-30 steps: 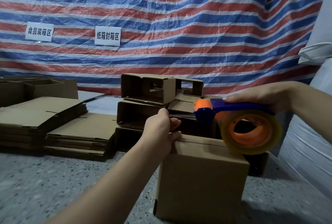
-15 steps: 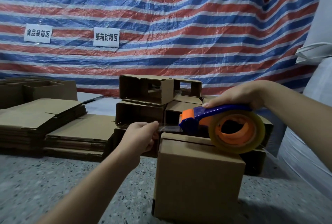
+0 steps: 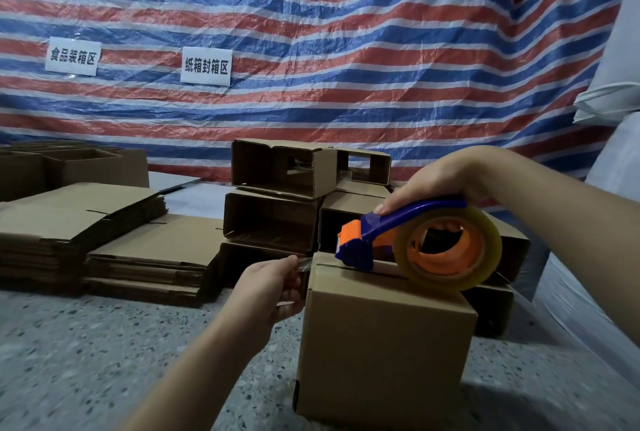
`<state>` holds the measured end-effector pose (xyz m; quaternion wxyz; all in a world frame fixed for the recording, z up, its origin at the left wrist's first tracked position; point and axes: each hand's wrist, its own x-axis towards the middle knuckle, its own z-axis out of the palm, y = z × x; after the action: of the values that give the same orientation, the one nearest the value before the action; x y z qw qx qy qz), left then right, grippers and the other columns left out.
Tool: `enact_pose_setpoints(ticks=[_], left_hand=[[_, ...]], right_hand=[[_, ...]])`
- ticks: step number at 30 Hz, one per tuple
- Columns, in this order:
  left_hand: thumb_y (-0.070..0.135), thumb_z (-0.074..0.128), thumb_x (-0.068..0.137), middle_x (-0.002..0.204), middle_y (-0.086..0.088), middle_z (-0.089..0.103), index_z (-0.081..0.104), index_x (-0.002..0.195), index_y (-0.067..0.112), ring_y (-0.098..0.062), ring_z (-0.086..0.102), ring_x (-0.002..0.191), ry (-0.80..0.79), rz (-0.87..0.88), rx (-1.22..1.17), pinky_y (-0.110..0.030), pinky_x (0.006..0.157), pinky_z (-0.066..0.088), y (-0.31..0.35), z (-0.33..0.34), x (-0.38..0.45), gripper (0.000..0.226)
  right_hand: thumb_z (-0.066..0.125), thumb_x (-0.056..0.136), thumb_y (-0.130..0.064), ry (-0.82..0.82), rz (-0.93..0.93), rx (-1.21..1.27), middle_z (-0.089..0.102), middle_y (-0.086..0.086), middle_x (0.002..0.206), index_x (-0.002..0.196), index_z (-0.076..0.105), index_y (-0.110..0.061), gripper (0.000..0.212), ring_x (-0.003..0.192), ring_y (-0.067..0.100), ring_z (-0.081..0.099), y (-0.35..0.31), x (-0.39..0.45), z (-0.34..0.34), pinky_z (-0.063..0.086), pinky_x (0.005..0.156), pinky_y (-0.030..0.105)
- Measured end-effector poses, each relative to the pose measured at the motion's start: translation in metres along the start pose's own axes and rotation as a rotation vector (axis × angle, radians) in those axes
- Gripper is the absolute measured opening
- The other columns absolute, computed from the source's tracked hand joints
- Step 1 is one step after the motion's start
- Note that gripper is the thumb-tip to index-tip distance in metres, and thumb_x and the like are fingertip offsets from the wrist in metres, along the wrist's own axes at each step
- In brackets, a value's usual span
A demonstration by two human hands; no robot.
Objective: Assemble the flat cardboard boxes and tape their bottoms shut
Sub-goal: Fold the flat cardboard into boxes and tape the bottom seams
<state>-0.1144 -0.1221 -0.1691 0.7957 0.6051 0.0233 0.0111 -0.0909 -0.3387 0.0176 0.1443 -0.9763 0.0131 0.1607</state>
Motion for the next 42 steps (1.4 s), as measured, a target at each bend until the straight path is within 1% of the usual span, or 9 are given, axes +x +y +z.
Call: enact_pose_setpoints(ticks=[12, 18, 20, 23, 25, 28, 31, 36, 42], left_hand=[[0.057, 0.058, 0.091, 0.096, -0.017, 0.064, 0.072, 0.094, 0.018, -0.029, 0.056, 0.086, 0.034, -0.123, 0.136, -0.038, 0.075, 0.046, -0.031, 0.010, 0.007, 0.042], [0.066, 0.042, 0.093, 0.083, -0.005, 0.056, 0.059, 0.104, 0.014, -0.016, 0.047, 0.069, 0.037, -0.128, 0.363, -0.026, 0.058, 0.038, -0.031, 0.005, 0.004, 0.056], [0.057, 0.042, 0.097, 0.089, 0.000, 0.059, 0.056, 0.108, 0.012, -0.012, 0.053, 0.074, 0.092, 0.022, 0.468, -0.027, 0.062, 0.042, -0.035, 0.001, -0.001, 0.049], [0.057, 0.034, 0.097, 0.116, 0.017, 0.056, 0.053, 0.120, 0.033, 0.000, 0.052, 0.102, 0.136, 0.350, 0.433, -0.025, 0.081, 0.042, -0.023, 0.006, -0.019, 0.039], [0.070, 0.032, 0.087, 0.128, 0.026, 0.044, 0.040, 0.140, 0.045, 0.000, 0.042, 0.122, 0.006, 0.406, 0.476, -0.028, 0.098, 0.036, -0.015, 0.015, -0.031, 0.059], [0.066, 0.042, 0.090, 0.155, 0.015, 0.032, 0.031, 0.147, 0.046, -0.009, 0.027, 0.144, -0.073, 0.459, 0.760, -0.040, 0.117, 0.029, -0.018, 0.026, -0.039, 0.061], [0.066, 0.039, 0.090, 0.151, 0.010, 0.041, 0.028, 0.149, 0.044, -0.011, 0.039, 0.137, -0.055, 0.547, 0.908, -0.041, 0.111, 0.041, -0.018, 0.025, -0.040, 0.064], [0.078, 0.021, 0.083, 0.099, 0.020, 0.059, 0.031, 0.148, 0.042, 0.001, 0.059, 0.086, -0.008, 0.643, 1.142, -0.024, 0.076, 0.056, -0.014, 0.022, -0.035, 0.075], [0.080, 0.011, 0.080, 0.110, 0.017, 0.062, 0.033, 0.147, 0.042, 0.000, 0.057, 0.089, 0.073, 0.680, 1.231, -0.025, 0.075, 0.055, -0.019, 0.022, -0.032, 0.080]], right_hand=[[0.076, 0.057, -0.062, -0.018, 0.010, 0.033, 0.078, 0.004, 0.081, 0.109, 0.065, -0.018, 0.069, 0.064, 0.015, 0.075, -0.001, 0.006, 0.002, 0.056, 0.051, 0.024], [0.076, 0.056, -0.063, -0.021, 0.000, 0.027, 0.078, 0.002, 0.079, 0.114, 0.063, -0.020, 0.074, 0.065, 0.014, 0.075, -0.001, 0.007, 0.003, 0.055, 0.051, 0.023], [0.076, 0.057, -0.064, -0.018, 0.001, 0.024, 0.078, 0.002, 0.080, 0.115, 0.063, -0.021, 0.074, 0.066, 0.014, 0.075, -0.001, 0.007, 0.003, 0.056, 0.052, 0.023], [0.078, 0.058, -0.062, -0.031, -0.008, 0.048, 0.078, 0.003, 0.080, 0.113, 0.064, -0.020, 0.071, 0.064, 0.014, 0.075, 0.000, 0.007, 0.003, 0.055, 0.050, 0.023], [0.077, 0.059, -0.063, -0.034, -0.001, 0.056, 0.078, 0.003, 0.080, 0.114, 0.063, -0.020, 0.071, 0.066, 0.015, 0.075, 0.001, 0.008, 0.003, 0.055, 0.050, 0.024], [0.076, 0.058, -0.065, -0.039, -0.005, 0.029, 0.079, 0.003, 0.083, 0.114, 0.061, -0.022, 0.073, 0.069, 0.015, 0.076, 0.001, 0.010, 0.003, 0.057, 0.052, 0.025], [0.076, 0.062, -0.064, -0.037, 0.000, 0.029, 0.078, 0.003, 0.081, 0.114, 0.061, -0.022, 0.068, 0.067, 0.015, 0.076, 0.001, 0.010, 0.002, 0.056, 0.050, 0.025], [0.072, 0.058, -0.069, -0.049, 0.009, -0.043, 0.078, 0.002, 0.078, 0.120, 0.062, -0.022, 0.079, 0.066, 0.014, 0.075, 0.007, 0.009, -0.007, 0.056, 0.051, 0.024], [0.084, 0.037, -0.079, -0.036, 0.061, -0.035, 0.078, 0.010, 0.099, 0.118, 0.065, -0.017, 0.104, 0.086, 0.022, 0.076, 0.061, 0.002, -0.030, 0.059, 0.068, 0.030]])
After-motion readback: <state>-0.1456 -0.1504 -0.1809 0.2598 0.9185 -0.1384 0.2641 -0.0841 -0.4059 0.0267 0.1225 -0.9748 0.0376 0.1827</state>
